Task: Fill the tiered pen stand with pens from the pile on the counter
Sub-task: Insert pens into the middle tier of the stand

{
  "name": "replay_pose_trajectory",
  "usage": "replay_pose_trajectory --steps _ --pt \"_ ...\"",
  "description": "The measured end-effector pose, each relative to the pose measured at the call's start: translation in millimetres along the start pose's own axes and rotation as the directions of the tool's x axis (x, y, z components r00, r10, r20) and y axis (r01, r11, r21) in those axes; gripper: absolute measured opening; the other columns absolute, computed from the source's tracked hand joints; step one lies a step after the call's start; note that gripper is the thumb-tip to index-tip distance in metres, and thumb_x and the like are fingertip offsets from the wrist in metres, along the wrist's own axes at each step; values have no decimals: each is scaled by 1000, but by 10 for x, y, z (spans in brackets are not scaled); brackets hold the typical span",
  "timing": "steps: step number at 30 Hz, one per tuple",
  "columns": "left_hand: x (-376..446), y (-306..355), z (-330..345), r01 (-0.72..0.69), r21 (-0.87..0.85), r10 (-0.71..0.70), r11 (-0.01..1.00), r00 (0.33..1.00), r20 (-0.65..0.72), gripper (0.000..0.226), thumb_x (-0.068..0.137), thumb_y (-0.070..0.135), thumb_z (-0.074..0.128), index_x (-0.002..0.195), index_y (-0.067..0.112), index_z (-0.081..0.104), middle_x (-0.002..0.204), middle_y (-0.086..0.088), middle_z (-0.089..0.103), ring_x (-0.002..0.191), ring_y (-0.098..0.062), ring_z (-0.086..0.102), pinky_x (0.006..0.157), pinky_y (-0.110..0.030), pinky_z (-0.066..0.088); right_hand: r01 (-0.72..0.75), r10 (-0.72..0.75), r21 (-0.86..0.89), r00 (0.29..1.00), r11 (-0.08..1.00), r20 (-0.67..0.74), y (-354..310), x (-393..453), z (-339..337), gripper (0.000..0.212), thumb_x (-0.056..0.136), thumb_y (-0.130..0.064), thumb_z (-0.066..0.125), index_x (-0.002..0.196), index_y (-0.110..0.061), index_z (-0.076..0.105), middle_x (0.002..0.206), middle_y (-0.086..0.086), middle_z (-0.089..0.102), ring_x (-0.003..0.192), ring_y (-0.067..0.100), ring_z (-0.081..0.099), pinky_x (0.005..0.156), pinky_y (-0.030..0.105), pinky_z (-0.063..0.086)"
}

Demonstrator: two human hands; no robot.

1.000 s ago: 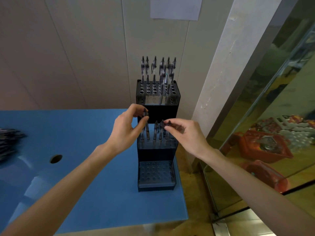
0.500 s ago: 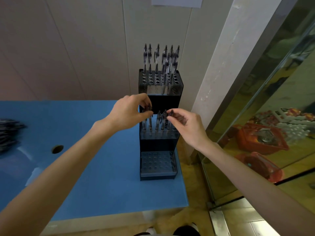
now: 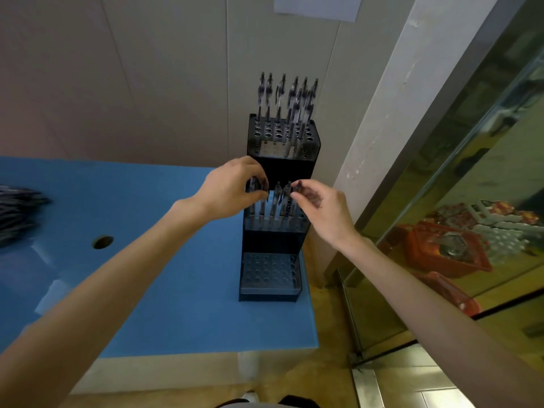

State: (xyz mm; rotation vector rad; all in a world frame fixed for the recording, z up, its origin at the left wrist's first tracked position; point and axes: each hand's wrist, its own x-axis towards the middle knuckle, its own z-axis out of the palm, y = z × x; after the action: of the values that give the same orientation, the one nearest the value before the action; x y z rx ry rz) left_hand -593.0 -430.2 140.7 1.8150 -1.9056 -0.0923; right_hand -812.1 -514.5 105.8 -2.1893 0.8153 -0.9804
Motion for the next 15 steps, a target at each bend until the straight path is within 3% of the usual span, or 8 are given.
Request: replay_pose_trajectory --steps 5,8,10,12,15 --pt "1 94 107 -1 124 7 992 999 -48 28 93 30 71 117 16 65 138 -2 54 121 -27 53 91 -42 50 16 -15 -43 1000 999 20 1 -6 31 28 95 -17 69 123 -15 70 104 -5 74 94 2 69 85 18 57" --pt "-73 145 196 20 138 -11 990 998 -63 62 92 35 71 144 14 45 152 -6 40 137 -31 42 108 -45 41 -22 25 -62 998 998 50 -53 -5 7 28 97 -18 68 125 -17 69 108 -9 74 96 -3 67 84 12 53" --pt "-141 195 244 28 163 -19 986 998 -55 78 94 41 67 156 14 28 161 -8 29 147 -31 29 117 -46 32 -32 46 -148 994 988 98 -76 -16 -25 29 98 -20 67 127 -17 68 110 -6 74 97 1 67 85 17 53" --pt "-210 246 275 17 233 -10 972 999 -33 85 97 46 61 161 14 16 167 -8 17 153 -31 16 124 -47 24 -46 84 -248 986 968 144 -79 -63 -68 35 99 -24 65 133 -16 63 119 -1 72 107 11 67 91 24 52" --pt "-308 301 242 15 282 -23 959 999 24 93 98 49 58 163 14 2 170 -9 2 156 -32 8 125 -47 19 -79 168 -400 967 913 193 -99 -229 -125 59 102 -34 59 153 -14 39 144 6 56 133 23 53 105 33 43"
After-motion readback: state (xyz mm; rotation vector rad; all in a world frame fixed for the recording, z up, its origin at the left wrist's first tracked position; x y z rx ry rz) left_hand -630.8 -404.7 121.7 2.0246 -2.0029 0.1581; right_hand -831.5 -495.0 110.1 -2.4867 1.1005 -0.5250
